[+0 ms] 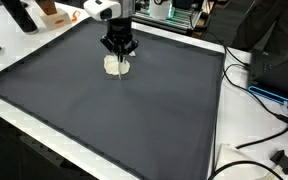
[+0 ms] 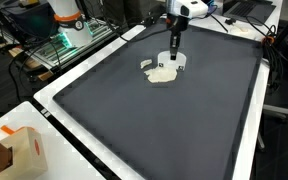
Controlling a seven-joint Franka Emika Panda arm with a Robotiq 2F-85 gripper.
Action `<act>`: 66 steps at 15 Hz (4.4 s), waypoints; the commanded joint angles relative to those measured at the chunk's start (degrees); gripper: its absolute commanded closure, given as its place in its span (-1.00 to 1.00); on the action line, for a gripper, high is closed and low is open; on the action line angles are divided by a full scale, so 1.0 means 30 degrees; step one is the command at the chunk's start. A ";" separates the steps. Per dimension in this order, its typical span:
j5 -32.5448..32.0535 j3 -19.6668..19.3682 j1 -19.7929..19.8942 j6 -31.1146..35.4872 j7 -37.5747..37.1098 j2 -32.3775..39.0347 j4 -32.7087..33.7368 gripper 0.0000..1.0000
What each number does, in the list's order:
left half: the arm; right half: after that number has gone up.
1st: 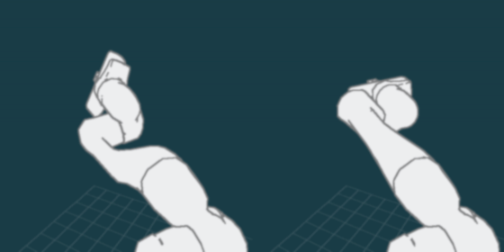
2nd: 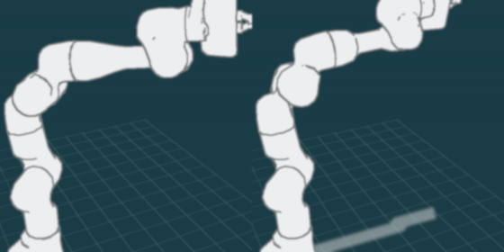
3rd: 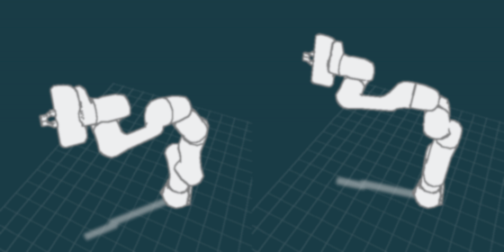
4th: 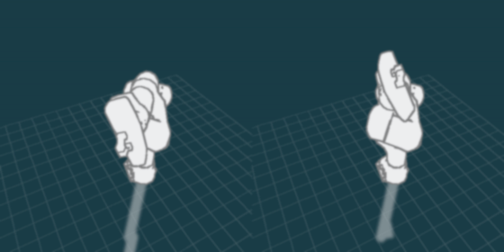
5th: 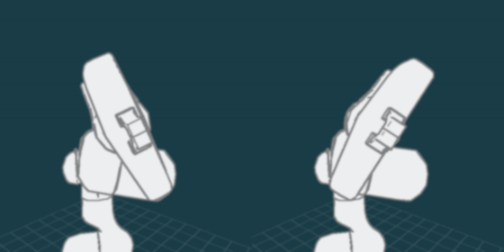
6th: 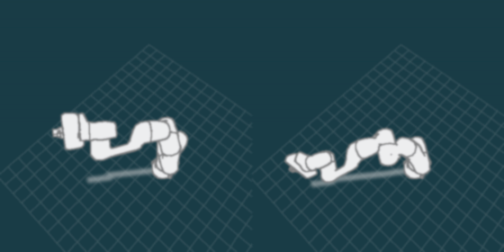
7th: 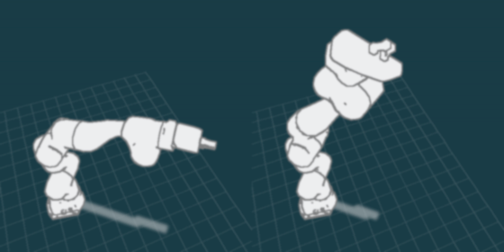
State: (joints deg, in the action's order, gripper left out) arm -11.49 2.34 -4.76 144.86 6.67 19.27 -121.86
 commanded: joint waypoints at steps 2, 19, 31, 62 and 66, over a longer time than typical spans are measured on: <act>0.0661 0.0290 0.0523 0.0180 0.0836 0.0225 -0.1196 0.98; 0.1018 0.0061 0.0986 0.0186 0.1047 -0.0588 -0.3544 0.98; 0.0010 0.0105 0.0563 0.2547 0.0773 0.0900 -0.2041 0.98; 0.1888 0.1705 0.1233 0.1576 0.4797 0.0734 -0.2682 0.98; 0.2755 0.2159 0.1491 0.1352 0.6350 0.0624 -0.2762 0.98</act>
State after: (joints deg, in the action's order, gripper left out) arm -6.00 7.29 -1.61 147.67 22.09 17.42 -126.76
